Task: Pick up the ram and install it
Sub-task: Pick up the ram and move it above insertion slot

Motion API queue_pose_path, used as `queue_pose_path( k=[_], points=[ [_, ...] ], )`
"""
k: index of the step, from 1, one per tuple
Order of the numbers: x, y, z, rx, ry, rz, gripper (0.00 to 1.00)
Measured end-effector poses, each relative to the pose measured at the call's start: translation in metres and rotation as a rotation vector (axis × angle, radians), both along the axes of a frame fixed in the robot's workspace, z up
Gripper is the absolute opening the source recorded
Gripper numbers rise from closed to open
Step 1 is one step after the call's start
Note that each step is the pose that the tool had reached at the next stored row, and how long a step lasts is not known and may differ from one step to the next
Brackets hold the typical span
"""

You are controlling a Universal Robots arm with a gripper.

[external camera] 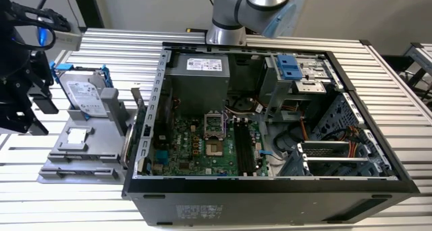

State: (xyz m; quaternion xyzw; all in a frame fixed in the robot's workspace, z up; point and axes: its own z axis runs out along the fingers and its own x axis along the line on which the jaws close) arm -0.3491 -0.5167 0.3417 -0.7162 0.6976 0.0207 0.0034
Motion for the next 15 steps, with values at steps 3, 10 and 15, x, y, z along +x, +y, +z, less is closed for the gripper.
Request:
queue_pose_path(
  k=[3, 10, 15],
  points=[
    [0.0000, 0.0000, -0.0043, 0.0000, -0.0001, 0.000, 1.00],
    [-0.0001, 0.0001, -0.0136, -0.0001, -0.0002, -0.001, 1.00],
    [0.0000, 0.0000, -0.0202, 0.0000, -0.0003, -0.002, 1.00]
  ],
)
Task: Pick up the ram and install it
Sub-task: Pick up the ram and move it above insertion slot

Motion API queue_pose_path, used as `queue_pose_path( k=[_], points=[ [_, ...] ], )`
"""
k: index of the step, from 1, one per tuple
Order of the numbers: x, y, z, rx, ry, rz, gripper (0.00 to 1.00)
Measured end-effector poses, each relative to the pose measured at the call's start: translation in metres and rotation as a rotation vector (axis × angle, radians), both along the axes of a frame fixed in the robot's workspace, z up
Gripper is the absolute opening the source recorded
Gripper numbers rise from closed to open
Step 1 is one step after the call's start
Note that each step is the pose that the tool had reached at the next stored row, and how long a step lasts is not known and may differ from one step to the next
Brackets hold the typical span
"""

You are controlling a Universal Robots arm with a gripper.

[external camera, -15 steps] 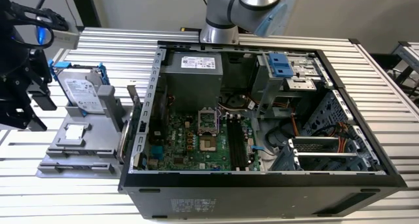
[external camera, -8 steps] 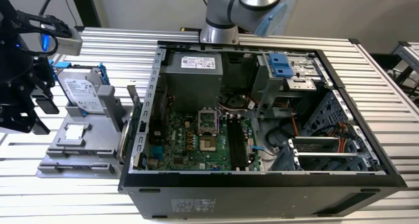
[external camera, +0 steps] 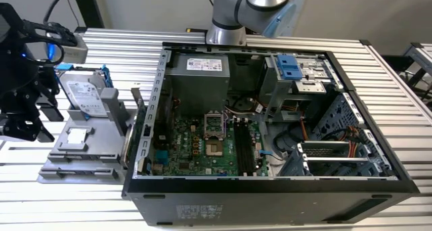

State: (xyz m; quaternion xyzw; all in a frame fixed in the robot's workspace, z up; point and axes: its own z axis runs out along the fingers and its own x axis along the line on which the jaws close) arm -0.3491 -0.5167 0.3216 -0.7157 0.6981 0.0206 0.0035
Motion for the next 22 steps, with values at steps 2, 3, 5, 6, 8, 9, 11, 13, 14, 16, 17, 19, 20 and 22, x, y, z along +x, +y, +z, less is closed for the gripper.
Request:
queue_pose_path(
  k=[2, 3, 5, 6, 8, 9, 11, 13, 14, 16, 17, 19, 20, 22],
  points=[
    [0.0000, 0.0000, -0.0029, 0.0001, -0.0001, 0.000, 1.00],
    [0.0000, 0.0000, -0.0044, 0.0000, 0.0000, -0.001, 1.00],
    [0.0000, 0.0000, -0.0073, -0.0001, 0.0000, -0.001, 1.00],
    [0.0000, 0.0000, -0.0087, -0.0001, 0.0000, -0.002, 1.00],
    [0.0000, 0.0000, -0.0116, 0.0000, 0.0000, -0.002, 1.00],
    [0.0000, 0.0000, -0.0131, 0.0001, -0.0001, -0.003, 1.00],
    [0.0000, 0.0000, -0.0160, 0.0000, -0.0001, -0.003, 1.00],
    [-0.0001, 0.0001, -0.0188, 0.0000, 0.0000, -0.004, 1.00],
    [-0.0001, 0.0000, -0.0202, -0.0001, 0.0000, -0.004, 1.00],
    [-0.0001, 0.0000, -0.0234, -0.0001, 0.0000, -0.006, 1.00],
    [0.0000, 0.0000, -0.0251, -0.0003, 0.0000, -0.006, 1.00],
    [0.0000, 0.0000, -0.0283, -0.0010, 0.0000, -0.007, 1.00],
    [0.0000, 0.0000, -0.0301, -0.0016, 0.0000, -0.009, 1.00],
    [0.0001, 0.0000, -0.0334, -0.0033, 0.0000, -0.012, 1.00]
  ],
)
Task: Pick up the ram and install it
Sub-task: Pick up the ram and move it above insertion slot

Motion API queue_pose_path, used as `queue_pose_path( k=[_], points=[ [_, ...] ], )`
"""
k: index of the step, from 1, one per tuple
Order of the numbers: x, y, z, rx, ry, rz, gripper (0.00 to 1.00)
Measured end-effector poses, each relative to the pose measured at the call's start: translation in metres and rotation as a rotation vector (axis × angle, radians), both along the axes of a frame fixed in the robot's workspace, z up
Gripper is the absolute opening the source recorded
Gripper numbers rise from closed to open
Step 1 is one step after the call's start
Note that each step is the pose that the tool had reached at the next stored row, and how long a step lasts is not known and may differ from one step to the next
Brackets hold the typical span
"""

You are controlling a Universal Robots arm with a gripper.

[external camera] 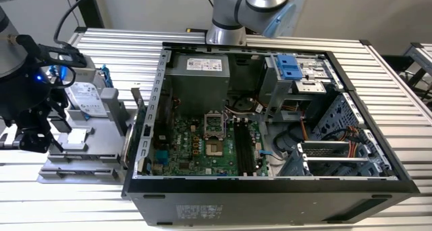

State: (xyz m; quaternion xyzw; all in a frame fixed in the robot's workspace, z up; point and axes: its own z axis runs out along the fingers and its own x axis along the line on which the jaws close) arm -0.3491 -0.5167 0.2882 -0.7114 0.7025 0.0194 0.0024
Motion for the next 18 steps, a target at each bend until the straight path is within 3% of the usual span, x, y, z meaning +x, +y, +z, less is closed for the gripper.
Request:
queue_pose_path(
  k=[9, 18],
  points=[
    [0.0000, 0.0000, -0.0147, -0.0066, -0.0001, -0.031, 1.00],
    [-0.0001, -0.0011, -0.0301, -0.0070, -0.0001, -0.034, 1.00]
  ],
)
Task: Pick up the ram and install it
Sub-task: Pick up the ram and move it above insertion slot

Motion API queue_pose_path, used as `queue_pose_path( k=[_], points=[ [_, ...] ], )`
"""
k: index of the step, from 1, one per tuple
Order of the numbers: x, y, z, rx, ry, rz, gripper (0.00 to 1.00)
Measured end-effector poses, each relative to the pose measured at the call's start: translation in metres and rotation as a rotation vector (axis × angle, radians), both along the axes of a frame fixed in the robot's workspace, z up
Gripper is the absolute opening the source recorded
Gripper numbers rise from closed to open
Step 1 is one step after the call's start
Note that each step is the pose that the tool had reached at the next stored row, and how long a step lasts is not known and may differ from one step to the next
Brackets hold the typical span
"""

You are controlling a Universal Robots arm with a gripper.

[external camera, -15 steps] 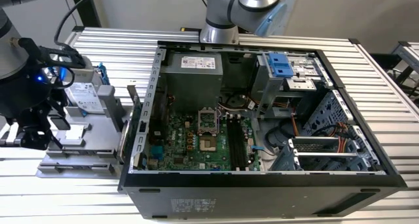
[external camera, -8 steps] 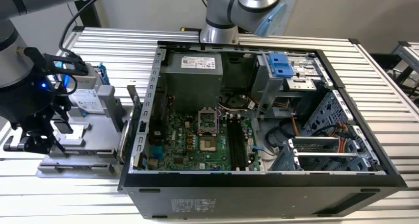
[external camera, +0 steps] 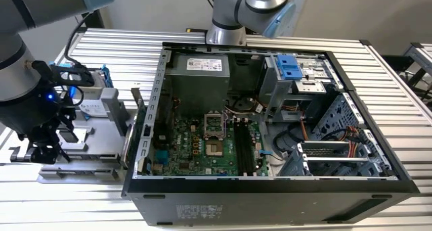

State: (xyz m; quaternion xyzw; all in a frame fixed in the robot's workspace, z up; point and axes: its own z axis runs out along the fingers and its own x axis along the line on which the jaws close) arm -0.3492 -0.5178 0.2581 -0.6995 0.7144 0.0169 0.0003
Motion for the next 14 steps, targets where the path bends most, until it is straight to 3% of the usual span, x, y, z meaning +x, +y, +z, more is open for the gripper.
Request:
queue_pose_path(
  k=[6, 14],
  points=[
    [0.0000, -0.0027, -0.0111, 0.0000, 0.0000, 0.000, 1.00],
    [0.0001, -0.0029, -0.0252, -0.0001, -0.0019, 0.007, 1.00]
  ],
)
